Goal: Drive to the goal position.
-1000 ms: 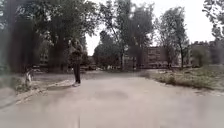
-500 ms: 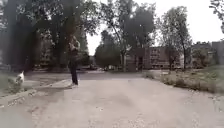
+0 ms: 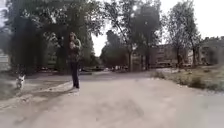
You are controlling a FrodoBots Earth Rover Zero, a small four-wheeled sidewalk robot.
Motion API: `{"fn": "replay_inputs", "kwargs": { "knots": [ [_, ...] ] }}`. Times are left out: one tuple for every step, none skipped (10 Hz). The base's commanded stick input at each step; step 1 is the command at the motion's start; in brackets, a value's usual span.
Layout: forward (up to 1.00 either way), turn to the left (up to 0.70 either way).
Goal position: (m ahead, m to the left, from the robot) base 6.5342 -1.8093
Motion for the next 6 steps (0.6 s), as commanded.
{"fn": "replay_inputs", "kwargs": {
  "knots": [
    [0.85,0.00],
    [0.85,0.00],
    [0.85,0.00],
    [0.85,0.00],
    [0.85,0.00],
    [0.85,0.00]
  ]
}}
